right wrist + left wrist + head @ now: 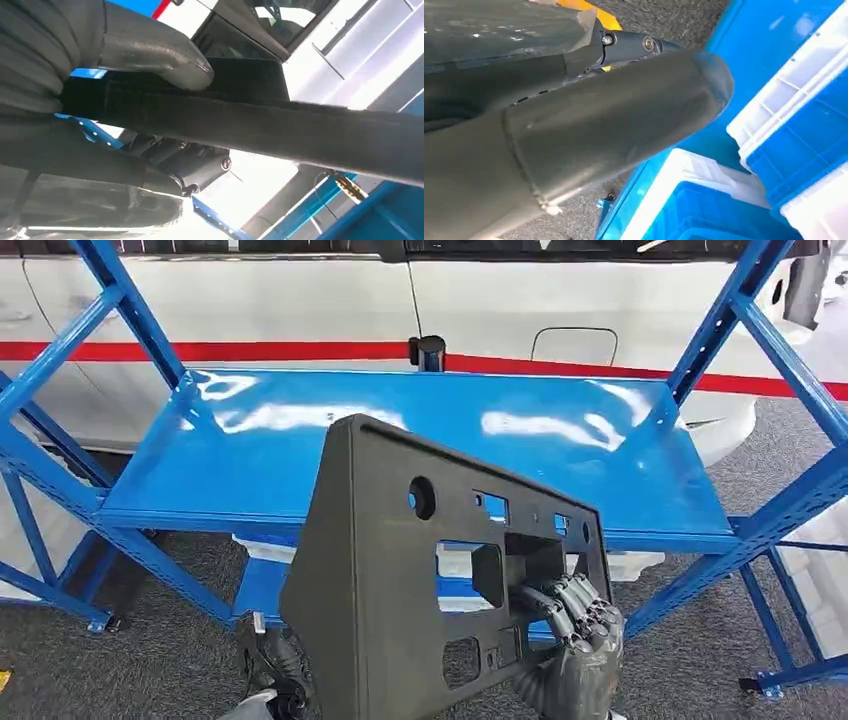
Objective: Take the parts from the cabinet and place them on the table.
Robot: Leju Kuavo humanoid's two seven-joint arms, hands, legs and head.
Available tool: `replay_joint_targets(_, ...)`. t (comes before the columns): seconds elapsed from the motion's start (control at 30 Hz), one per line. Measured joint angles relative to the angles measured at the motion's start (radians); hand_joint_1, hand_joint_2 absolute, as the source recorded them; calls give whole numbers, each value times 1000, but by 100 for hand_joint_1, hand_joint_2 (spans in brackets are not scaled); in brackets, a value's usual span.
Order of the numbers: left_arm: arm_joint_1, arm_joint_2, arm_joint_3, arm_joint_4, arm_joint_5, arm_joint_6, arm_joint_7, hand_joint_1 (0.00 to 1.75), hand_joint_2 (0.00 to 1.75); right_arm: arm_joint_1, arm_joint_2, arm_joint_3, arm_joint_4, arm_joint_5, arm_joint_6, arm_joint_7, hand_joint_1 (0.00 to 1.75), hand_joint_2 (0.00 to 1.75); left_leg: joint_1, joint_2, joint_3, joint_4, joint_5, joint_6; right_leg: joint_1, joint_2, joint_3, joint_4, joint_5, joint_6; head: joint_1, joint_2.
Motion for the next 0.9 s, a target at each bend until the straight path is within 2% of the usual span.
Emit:
replay_joint_targets(0.03,3,0,0,0,4,1,0,0,0,-2,-1,3,3,0,0,0,175,175,5,0,-2,25,-4,-4,0,0,-7,0,5,2,1,0)
replay_joint_targets(0.07,3,0,0,0,5,2,0,0,0,-4,-2,5,7,1,0,0,175,175,9,1,19,4,10,-6,-1,0,-12,1,10,4,0,0)
replay_joint_targets(0.1,2,0,0,0,4,4,0,0,0,-5,-2,5,10,3,0,2,175,175,13,1,61,-58,40,-7,-2,1,-16,2,12,7,-1,0)
replay_joint_targets(0.13,0,0,0,0,2,5,0,0,0,-7,-2,5,13,5,0,4,175,175,18,1,129,-165,81,-9,-3,1,-18,5,14,11,0,0)
replay_joint_targets(0.17,-3,-2,0,1,-3,6,0,0,0,-10,-2,5,14,7,0,6,175,175,21,1,183,-248,107,-10,-3,1,-20,8,16,14,-1,0)
replay_joint_targets(0.2,-8,-4,0,2,-7,8,1,0,0,-13,-1,5,14,7,0,6,175,175,18,-2,206,-293,91,-8,4,0,-26,11,18,20,-1,0)
replay_joint_targets(0.23,-9,-5,0,3,-13,9,2,0,0,-16,-1,5,14,8,0,6,175,175,14,-5,198,-293,101,4,8,0,-30,13,22,25,3,0)
replay_joint_targets(0.3,-10,-8,0,4,-16,13,6,0,0,-14,0,5,14,9,0,0,175,175,6,-5,188,-286,107,15,5,0,-36,10,33,41,4,0)
replay_joint_targets(0.33,-11,-9,0,5,-19,14,6,0,0,-14,1,3,14,9,0,-3,175,175,5,-3,184,-293,117,29,7,1,-41,5,42,54,4,0)
replay_joint_targets(0.37,-14,-11,0,5,-21,14,6,0,0,-15,1,3,14,9,0,-5,175,175,12,3,181,-303,131,45,5,1,-52,19,31,55,5,0)
replay_joint_targets(0.4,-17,-13,0,6,-23,14,6,0,0,-14,2,3,14,9,0,-6,175,175,7,3,172,-303,138,53,6,3,-73,55,-4,47,4,0)
replay_joint_targets(0.43,-18,-13,0,6,-26,14,7,0,0,-14,2,3,14,10,0,-8,175,175,7,5,162,-303,144,60,4,4,-99,120,-47,38,10,0)
replay_joint_targets(0.47,-18,-14,0,7,-29,14,8,0,0,-13,2,3,15,11,0,-8,175,175,5,5,153,-303,150,61,3,4,-129,201,-88,33,12,0)
replay_joint_targets(0.5,-18,-14,0,8,-34,16,9,0,0,-12,2,3,15,13,0,-8,175,175,3,7,143,-302,157,63,3,4,-157,278,-121,32,11,0)
replay_joint_targets(0.53,-18,-14,0,8,-37,18,11,0,0,-11,2,2,15,13,0,-8,175,175,2,7,134,-302,162,63,3,4,-169,327,-137,38,12,0)
replay_joint_targets(0.57,-18,-14,0,8,-40,24,12,0,0,-9,2,1,15,16,0,-8,175,175,0,7,125,-302,168,61,3,4,-152,315,-132,45,12,0)
replay_joint_targets(0.6,-18,-14,0,8,-46,26,10,0,0,-8,2,0,15,19,0,-7,175,175,0,7,120,-302,174,59,3,4,-108,260,-114,52,12,0)
replay_joint_targets(0.67,-20,-15,0,8,-47,34,6,0,0,-8,3,-2,15,25,0,-6,175,175,0,5,114,-300,182,51,3,4,20,59,-62,61,12,0)
replay_joint_targets(0.7,-22,-16,0,8,-49,35,6,0,0,-9,5,-3,15,27,0,-4,175,175,-3,5,111,-297,186,45,4,5,47,-6,-68,53,11,0)
replay_joint_targets(0.73,-25,-16,0,8,-53,36,5,0,0,-6,7,-4,14,29,0,-2,175,175,-8,5,108,-293,187,42,13,6,45,-7,-57,47,11,0)
replay_joint_targets(0.77,-27,-16,0,8,-55,39,4,0,0,-7,7,-5,14,29,0,-1,175,175,-9,5,105,-292,185,39,9,7,44,-9,-54,43,10,0)
replay_joint_targets(0.8,-28,-17,0,8,-56,42,4,0,0,-7,10,-6,14,29,0,3,175,175,-7,4,105,-293,177,57,4,7,44,-7,-53,42,9,0)
replay_joint_targets(0.83,-28,-18,0,8,-56,43,4,0,0,-8,10,-8,14,28,0,7,175,175,-5,5,105,-293,189,66,9,7,44,-7,-50,37,10,0)
replay_joint_targets(0.9,-31,-18,0,8,-54,43,4,0,0,-8,10,-8,14,27,0,10,175,175,-1,4,105,-297,197,52,14,7,41,-7,-45,29,10,0)
